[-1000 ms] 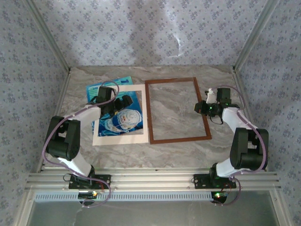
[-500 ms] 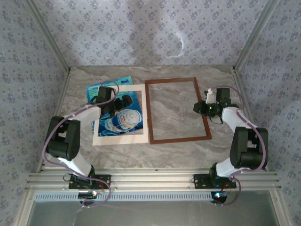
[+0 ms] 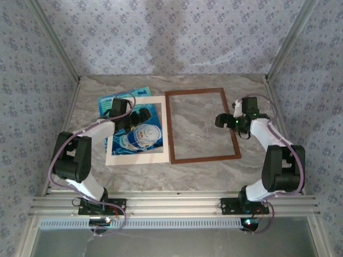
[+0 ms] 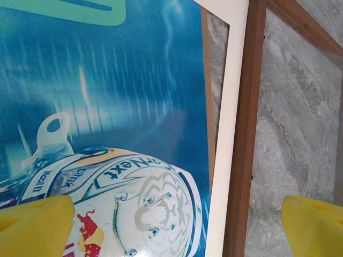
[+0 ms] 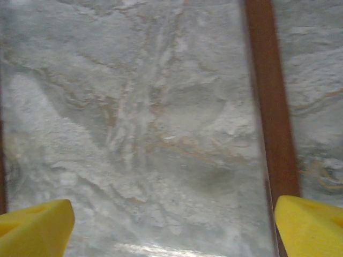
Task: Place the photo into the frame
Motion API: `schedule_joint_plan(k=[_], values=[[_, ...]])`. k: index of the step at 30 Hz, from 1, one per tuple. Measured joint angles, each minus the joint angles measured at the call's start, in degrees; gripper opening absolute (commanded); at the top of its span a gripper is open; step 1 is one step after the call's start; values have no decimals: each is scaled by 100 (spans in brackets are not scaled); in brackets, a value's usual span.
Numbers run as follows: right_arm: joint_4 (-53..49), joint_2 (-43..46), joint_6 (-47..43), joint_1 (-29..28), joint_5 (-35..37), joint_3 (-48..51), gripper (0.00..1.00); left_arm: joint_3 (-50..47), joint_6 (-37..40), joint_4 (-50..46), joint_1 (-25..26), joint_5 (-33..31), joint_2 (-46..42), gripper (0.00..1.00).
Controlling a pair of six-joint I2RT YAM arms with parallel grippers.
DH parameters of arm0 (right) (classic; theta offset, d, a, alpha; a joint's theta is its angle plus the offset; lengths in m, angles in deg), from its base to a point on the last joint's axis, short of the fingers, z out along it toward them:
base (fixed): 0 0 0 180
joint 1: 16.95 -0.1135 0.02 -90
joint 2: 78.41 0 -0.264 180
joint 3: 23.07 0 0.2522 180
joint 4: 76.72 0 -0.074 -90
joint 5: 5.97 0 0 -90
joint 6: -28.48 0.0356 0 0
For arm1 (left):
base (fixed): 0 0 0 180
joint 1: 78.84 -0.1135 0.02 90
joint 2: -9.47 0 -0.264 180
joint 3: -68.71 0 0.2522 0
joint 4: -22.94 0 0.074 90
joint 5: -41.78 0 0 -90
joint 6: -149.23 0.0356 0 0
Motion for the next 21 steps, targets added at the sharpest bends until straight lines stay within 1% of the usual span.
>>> schedule_joint_plan(k=[5, 9, 15, 21], values=[[-223, 0, 4, -37, 706, -184, 100, 9, -4, 4, 13, 61, 0, 99], [-254, 42, 52, -46, 1067, -203, 100, 9, -46, 11, 105, 85, 0, 99], [-177, 304, 155, -46, 1443, -192, 100, 214, -46, 37, 516, 90, 160, 98], [337, 857, 245, -44, 1714, 251, 100, 634, -48, 83, 964, 103, 693, 98]])
